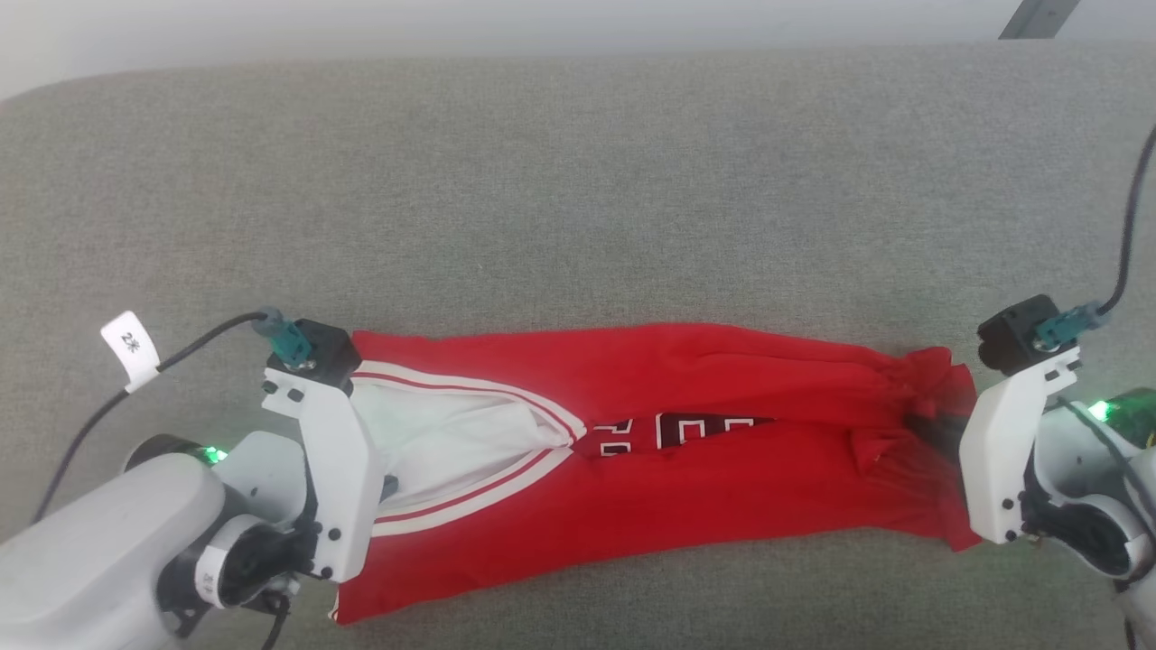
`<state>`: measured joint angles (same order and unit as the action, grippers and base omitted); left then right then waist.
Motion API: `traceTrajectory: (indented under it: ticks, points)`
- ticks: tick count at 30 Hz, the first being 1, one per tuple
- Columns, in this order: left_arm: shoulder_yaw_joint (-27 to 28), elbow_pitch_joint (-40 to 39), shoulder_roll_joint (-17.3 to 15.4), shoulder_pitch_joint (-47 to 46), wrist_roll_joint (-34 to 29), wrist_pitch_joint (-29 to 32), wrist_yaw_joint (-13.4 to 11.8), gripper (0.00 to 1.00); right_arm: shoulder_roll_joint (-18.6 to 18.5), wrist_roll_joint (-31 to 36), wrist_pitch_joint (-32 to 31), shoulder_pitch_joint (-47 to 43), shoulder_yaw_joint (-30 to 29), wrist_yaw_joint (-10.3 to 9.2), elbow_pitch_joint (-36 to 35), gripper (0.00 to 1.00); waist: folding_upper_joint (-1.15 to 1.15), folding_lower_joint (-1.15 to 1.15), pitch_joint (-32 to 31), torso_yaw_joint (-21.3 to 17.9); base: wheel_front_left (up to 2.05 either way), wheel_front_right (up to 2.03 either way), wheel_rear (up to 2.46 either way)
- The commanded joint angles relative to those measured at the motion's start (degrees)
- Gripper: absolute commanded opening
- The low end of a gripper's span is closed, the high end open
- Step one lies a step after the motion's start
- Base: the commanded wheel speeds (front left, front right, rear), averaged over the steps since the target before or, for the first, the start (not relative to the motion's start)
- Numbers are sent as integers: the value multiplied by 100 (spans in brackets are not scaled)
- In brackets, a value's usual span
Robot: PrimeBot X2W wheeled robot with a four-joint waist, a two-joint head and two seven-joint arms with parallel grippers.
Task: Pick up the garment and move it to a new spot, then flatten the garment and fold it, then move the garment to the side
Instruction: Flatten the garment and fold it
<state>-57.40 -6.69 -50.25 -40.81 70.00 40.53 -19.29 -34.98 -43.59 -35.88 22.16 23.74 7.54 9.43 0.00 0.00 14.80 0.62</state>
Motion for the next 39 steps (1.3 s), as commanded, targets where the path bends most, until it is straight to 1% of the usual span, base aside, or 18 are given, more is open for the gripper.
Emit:
traceTrajectory:
  ticks: [1, 5, 6, 7, 8, 9, 10, 11, 12, 13, 20, 24, 26, 30, 35, 36, 38, 39]
  points:
    - [2, 183, 127, 99, -61, -172, 95, 0, 87, 53, -8, -52, 15, -10, 85, 0, 0, 0, -9, -6, 0, 0, 0]
    - [-6, 669, 331, 192, -107, -473, 305, 0, 261, 88, 54, 56, 42, -10, 270, 0, 0, 0, -63, -21, 0, 0, 0]
    - [1, 756, 369, 205, -129, -564, 353, 0, 284, 106, 74, 81, 50, -10, 287, 31, 0, 0, -96, -25, 0, 0, 0]
    - [29, 835, 402, 214, -141, -666, 392, 34, 296, 117, 62, 92, 64, -10, 312, 75, 0, 0, -129, -31, 0, 0, 0]
    - [36, 892, 427, 236, -130, -718, 417, 44, 309, 100, 39, 89, 77, -10, 322, 95, 0, 0, -168, -31, 0, 0, 0]
    - [41, 929, 446, 259, -127, -769, 444, 48, 314, 62, 39, 82, 76, -10, 313, 100, 0, 0, -213, -22, 0, 0, 0]
    - [53, 943, 459, 286, -135, -835, 461, 63, 303, 43, 49, 63, 66, -10, 304, 100, 0, 0, -266, -12, 0, 0, 0]
    - [69, 951, 461, 319, -155, -921, 483, 92, 278, 38, 55, 30, 71, -10, 282, 100, 0, 0, -321, -1, 0, 0, 0]
    - [69, 951, 461, 319, -155, -921, 483, 92, 278, 38, 55, 30, 71, -10, 282, 100, 0, 0, -321, -1, 0, 0, 0]
    - [82, 947, 454, 354, -152, -1001, 487, 100, 264, 11, 65, -2, 65, -10, 251, 100, 0, 0, -371, 9, 0, 0, 0]
    - [204, 757, 369, 821, -268, -1854, 497, 100, 201, -31, 216, -308, -247, -10, 58, 100, 0, 0, -820, 94, 0, 0, 0]
    - [301, 662, 312, 1101, -514, -2572, 513, 100, 207, 29, 320, -476, -508, -10, 60, 100, 0, 0, -989, 149, 0, 0, 0]
    - [384, 661, 286, 1242, -608, -3002, 461, 100, 203, 98, 385, -546, -661, -10, 107, 100, 0, 0, -1046, 183, 0, 0, 0]
    - [594, 783, 286, 1566, -860, -3962, 322, 100, 240, 157, 384, -657, -937, -10, 297, 100, 0, 0, -1121, 260, 0, 0, 0]
    - [979, 988, 377, 2002, -911, -5188, 212, 100, 294, 116, 220, -710, -1218, -9, 664, 100, 0, 0, -1158, 378, 0, 0, 0]
    - [1065, 1048, 408, 2112, -882, -5325, 199, 100, 314, 80, 169, -722, -1257, -9, 737, 100, 0, 0, -1156, 407, 0, 0, 0]
    - [1241, 1122, 432, 2244, -1084, -5506, 190, 100, 343, 42, 79, -717, -1345, -9, 911, 100, 0, 0, -1137, 461, 0, 0, 0]
    - [1370, 1165, 506, 2338, -1117, -5546, 173, 100, 354, 20, 50, -701, -1369, -9, 978, 100, 0, 0, -1123, 492, 0, 0, 0]
